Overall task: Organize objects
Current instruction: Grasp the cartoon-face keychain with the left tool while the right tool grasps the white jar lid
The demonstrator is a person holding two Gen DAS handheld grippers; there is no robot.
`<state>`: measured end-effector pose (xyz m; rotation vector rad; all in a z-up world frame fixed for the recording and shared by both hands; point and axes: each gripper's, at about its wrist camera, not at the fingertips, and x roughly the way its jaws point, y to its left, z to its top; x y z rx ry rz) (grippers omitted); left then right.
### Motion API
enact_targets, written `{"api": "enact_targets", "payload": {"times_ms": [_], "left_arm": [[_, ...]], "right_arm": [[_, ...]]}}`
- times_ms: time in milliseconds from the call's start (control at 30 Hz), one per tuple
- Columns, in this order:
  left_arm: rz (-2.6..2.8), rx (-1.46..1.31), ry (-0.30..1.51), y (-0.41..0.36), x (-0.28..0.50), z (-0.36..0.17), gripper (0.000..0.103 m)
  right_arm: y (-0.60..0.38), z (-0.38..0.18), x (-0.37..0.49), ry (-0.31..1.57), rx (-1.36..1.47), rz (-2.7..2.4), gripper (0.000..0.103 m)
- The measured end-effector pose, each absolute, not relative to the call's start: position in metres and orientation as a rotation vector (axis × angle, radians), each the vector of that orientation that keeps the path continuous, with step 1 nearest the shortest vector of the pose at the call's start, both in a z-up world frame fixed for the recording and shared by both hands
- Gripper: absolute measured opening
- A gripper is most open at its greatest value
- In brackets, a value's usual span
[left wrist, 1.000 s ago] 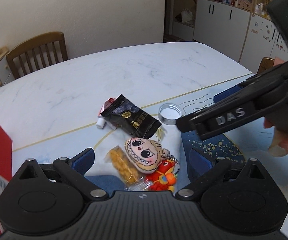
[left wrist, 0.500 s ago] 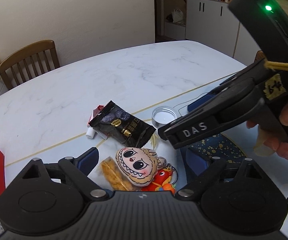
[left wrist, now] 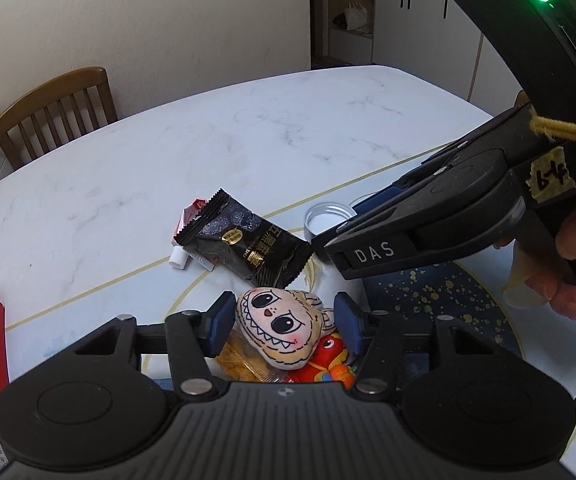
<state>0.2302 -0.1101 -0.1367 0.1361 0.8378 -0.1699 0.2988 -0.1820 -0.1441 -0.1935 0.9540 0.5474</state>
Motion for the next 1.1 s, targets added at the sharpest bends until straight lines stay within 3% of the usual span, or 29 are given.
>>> {"api": "enact_targets", "payload": {"times_ms": [267,1100], "left_arm": [[-0.18,0.088,0.84,-0.105,0.228,-0.13,0.043],[-0.201,-0.078,0.748,-0.062,0.147,-0.057,0.041]], "right_arm": [[-0.19,-0.134,0.288,0.936,-0.184,0.536,0.036],[-0.203,-0.06,0.192,0.894,-0.093,0.573,0.036]]}}
